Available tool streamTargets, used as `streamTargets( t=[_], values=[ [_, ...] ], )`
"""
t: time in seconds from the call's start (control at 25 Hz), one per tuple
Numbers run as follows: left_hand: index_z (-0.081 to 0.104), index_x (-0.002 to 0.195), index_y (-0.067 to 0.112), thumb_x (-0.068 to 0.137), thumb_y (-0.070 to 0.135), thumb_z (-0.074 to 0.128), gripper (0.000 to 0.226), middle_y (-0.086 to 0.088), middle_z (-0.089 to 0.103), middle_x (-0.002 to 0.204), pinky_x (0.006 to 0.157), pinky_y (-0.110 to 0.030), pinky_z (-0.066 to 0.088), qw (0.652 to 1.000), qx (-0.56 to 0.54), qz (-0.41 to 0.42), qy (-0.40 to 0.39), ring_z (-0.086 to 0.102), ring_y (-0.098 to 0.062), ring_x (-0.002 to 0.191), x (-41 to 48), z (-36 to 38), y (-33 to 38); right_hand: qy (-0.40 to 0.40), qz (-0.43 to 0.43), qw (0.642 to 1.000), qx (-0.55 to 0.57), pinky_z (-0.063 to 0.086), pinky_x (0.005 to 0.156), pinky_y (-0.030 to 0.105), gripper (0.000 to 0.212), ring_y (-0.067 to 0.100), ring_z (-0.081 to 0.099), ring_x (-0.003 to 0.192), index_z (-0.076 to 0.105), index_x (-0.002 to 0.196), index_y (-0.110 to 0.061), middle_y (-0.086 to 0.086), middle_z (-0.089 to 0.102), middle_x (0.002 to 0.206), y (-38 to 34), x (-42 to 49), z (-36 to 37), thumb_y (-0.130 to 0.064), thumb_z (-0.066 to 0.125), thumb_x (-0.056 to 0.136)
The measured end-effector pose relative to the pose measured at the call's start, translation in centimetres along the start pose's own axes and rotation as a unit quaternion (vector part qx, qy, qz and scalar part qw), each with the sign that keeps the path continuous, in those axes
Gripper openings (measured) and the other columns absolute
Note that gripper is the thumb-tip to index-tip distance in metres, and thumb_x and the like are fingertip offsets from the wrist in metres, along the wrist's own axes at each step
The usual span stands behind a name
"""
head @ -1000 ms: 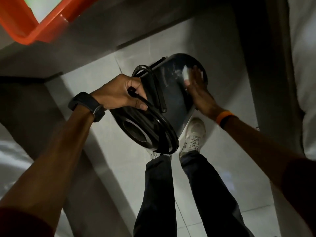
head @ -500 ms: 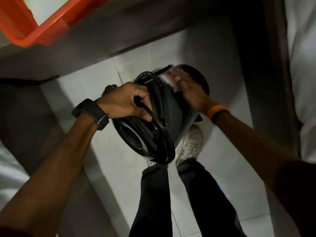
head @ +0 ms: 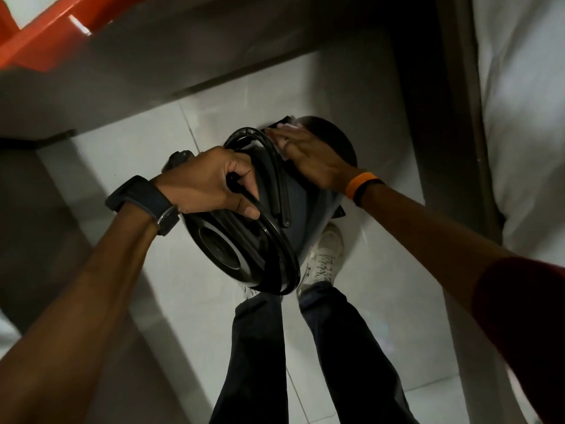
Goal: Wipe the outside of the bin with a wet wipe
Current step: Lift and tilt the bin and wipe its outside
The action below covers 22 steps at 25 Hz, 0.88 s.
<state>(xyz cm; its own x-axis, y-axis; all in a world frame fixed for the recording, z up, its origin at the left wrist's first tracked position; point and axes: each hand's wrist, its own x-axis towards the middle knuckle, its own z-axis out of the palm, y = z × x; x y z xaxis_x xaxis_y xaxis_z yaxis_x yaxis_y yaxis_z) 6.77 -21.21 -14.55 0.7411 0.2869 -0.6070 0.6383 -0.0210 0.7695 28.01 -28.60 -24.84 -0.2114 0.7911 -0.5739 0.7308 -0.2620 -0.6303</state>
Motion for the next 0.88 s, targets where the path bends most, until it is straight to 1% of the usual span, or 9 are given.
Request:
streamTargets(
  t=[0.12,0.2,0.32,0.44,0.52,0.6,0.68,0.8,0.88],
  values=[
    [0.072,0.076,0.014,0.062,0.016,0.088,0.021,0.010,0.064,0.081,0.077,-0.005,0.046,1.000,0.014,0.005,-0.006,0.061,-0.004,0.083,0.2,0.5,0.1,-0.013,0.077,0.995,-0.070,0.026,0.126,0.042,0.050,0.034,0.041,0.148,0.045,0.152,-0.013,0.015,0.045,0.160,2.3,2.7,-1.7,-0.032,0.025,0.111],
    [0.072,0.075,0.016,0.063,0.015,0.089,0.021,0.012,0.063,0.080,0.078,-0.005,0.044,1.000,0.024,0.007,-0.012,0.059,-0.002,0.084,0.4,0.9,0.2,-0.040,0.165,0.983,-0.071,0.020,0.129,0.050,0.050,0.035,0.030,0.154,0.036,0.157,-0.017,0.015,0.033,0.166,4.3,2.4,-2.4,-0.037,0.022,0.113],
    [0.071,0.074,0.017,0.065,0.012,0.087,0.019,0.010,0.064,0.080,0.077,-0.007,0.047,1.000,0.001,0.003,-0.002,0.060,-0.001,0.080,0.8,0.7,0.2,0.051,0.228,0.965,0.117,0.003,0.134,0.048,0.057,0.023,0.006,0.164,0.017,0.165,-0.032,0.000,0.009,0.176,4.2,-3.2,-0.9,-0.051,0.019,0.111],
    [0.071,0.078,0.009,0.067,0.010,0.082,0.016,0.004,0.066,0.075,0.071,-0.008,0.050,0.993,-0.110,-0.036,0.018,0.062,-0.001,0.071,0.9,0.4,-0.5,0.130,0.116,0.961,0.212,0.002,0.135,0.044,0.053,0.014,-0.006,0.163,0.012,0.163,-0.037,-0.006,0.001,0.176,0.4,-11.4,4.6,-0.043,0.022,0.111],
    [0.070,0.079,0.006,0.064,0.013,0.079,0.019,0.006,0.066,0.071,0.069,-0.009,0.051,0.988,-0.143,-0.048,0.015,0.062,-0.002,0.069,0.8,0.4,-1.0,0.120,-0.044,0.979,0.157,-0.001,0.134,0.040,0.054,0.017,-0.006,0.164,0.014,0.164,-0.036,-0.008,0.002,0.176,-2.0,-14.7,8.2,-0.042,0.018,0.110],
    [0.070,0.079,0.006,0.063,0.014,0.077,0.020,0.011,0.066,0.070,0.069,-0.009,0.051,0.987,-0.151,-0.049,0.004,0.062,-0.002,0.070,1.1,0.4,-1.5,0.126,-0.094,0.983,0.096,0.000,0.133,0.046,0.054,0.018,-0.003,0.165,0.018,0.164,-0.035,-0.006,0.006,0.176,-0.4,-13.7,9.0,-0.040,0.017,0.111],
    [0.070,0.079,0.011,0.066,0.014,0.076,0.014,0.011,0.066,0.070,0.071,-0.011,0.052,0.986,-0.163,-0.038,0.011,0.061,-0.005,0.072,1.7,0.0,-1.7,0.154,0.047,0.980,0.115,0.003,0.133,0.052,0.051,0.018,-0.002,0.164,0.020,0.163,-0.039,-0.004,0.007,0.176,3.0,-10.5,7.2,-0.037,0.020,0.112],
    [0.068,0.078,0.015,0.072,0.014,0.071,0.007,0.006,0.065,0.072,0.074,-0.016,0.051,0.980,-0.191,-0.027,0.052,0.060,-0.008,0.073,2.5,-0.8,-2.1,0.193,0.272,0.884,0.327,0.012,0.133,0.054,0.053,0.022,0.007,0.164,0.017,0.164,-0.034,-0.003,0.009,0.176,6.8,-7.2,3.6,-0.044,0.024,0.113],
    [0.065,0.080,0.012,0.073,0.012,0.068,0.007,0.001,0.062,0.073,0.075,-0.020,0.050,0.972,-0.219,-0.030,0.078,0.058,-0.010,0.073,2.6,-1.1,-2.7,0.207,0.211,0.891,0.345,0.008,0.135,0.047,0.049,0.017,0.002,0.164,0.016,0.160,-0.046,-0.013,0.006,0.174,4.3,-8.0,4.0,-0.044,0.024,0.112]
  ],
)
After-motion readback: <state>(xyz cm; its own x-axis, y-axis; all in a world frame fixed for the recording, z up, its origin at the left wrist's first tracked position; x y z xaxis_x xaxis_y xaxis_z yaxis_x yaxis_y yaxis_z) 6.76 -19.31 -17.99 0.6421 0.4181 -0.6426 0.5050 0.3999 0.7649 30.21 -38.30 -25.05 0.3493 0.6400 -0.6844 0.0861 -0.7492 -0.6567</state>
